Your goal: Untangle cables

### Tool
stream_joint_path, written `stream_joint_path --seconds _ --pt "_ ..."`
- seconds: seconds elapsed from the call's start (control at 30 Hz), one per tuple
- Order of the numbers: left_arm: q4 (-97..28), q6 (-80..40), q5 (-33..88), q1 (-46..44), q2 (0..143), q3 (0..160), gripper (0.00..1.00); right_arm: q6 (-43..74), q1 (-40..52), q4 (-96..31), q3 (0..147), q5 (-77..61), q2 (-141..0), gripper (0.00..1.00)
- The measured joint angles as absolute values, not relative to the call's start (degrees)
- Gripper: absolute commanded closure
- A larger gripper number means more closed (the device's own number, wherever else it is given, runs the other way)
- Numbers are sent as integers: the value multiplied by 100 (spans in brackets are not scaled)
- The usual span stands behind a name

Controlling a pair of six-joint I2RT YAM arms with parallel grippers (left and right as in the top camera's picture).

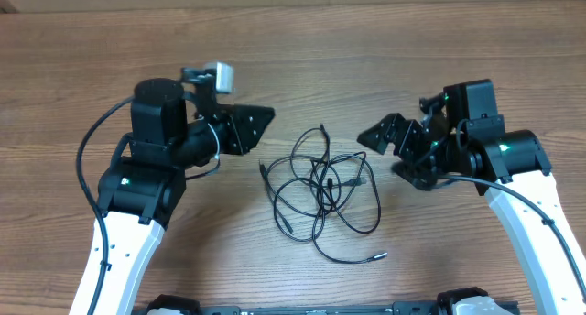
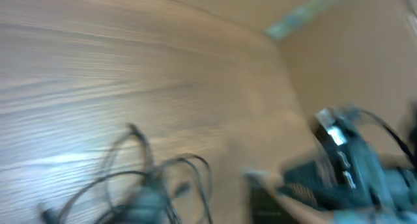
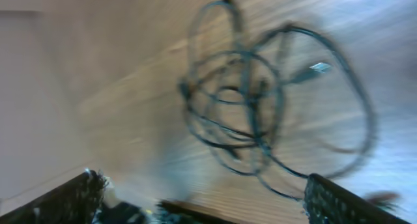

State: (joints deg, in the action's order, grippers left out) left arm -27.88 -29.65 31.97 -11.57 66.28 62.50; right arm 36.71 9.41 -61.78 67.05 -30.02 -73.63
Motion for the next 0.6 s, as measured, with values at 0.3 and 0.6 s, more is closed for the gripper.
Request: stream_joint_path --seconds 0.3,0.6 --pt "-3765 -3175 2381 -1146 6801 6257 0 3297 941 -6558 6705 -2392 -7363 0" --pt "-4665 -2204 3186 -1282 7854 6272 0 3260 941 -6565 6705 -1717 -7363 0"
